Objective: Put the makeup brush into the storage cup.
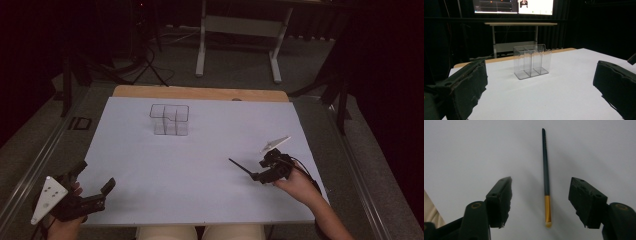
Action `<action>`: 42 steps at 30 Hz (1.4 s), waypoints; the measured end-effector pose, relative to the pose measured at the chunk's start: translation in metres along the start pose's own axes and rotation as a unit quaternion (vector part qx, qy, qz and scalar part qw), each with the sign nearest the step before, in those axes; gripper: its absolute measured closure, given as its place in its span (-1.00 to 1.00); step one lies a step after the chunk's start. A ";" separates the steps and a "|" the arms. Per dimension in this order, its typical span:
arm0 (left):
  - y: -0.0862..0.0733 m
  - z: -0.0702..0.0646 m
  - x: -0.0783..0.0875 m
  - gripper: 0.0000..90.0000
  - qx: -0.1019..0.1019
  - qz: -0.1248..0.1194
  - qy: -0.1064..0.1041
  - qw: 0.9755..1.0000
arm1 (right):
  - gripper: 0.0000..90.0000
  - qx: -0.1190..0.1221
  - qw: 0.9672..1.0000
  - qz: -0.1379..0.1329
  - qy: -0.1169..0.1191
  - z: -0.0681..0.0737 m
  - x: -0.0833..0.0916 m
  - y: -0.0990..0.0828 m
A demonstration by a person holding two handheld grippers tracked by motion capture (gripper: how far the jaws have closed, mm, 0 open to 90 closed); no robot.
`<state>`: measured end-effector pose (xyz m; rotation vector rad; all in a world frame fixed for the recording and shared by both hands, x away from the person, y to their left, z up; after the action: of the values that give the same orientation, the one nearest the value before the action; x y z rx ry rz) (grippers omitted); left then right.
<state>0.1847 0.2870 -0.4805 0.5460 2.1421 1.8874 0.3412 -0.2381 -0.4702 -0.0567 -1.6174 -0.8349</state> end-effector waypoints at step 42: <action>-0.002 -0.001 -0.002 -0.99 -0.003 0.008 -0.008 1.000 | 0.66 0.025 0.986 0.162 -0.017 -0.009 -0.044 0.006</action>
<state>0.1857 0.2856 -0.4824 0.5756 2.1285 1.8899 0.3625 -0.2202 -0.5057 -0.2906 -1.6055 -0.5442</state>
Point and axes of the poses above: each handheld gripper's, and its own axes: x roughly backward along the jaws, y roughly out of its top, z roughly to its left, the point moved 1 cm from there along -x, roughly forward along the jaws, and after that the axes turned 6 degrees about x, right-handed, at the moved point
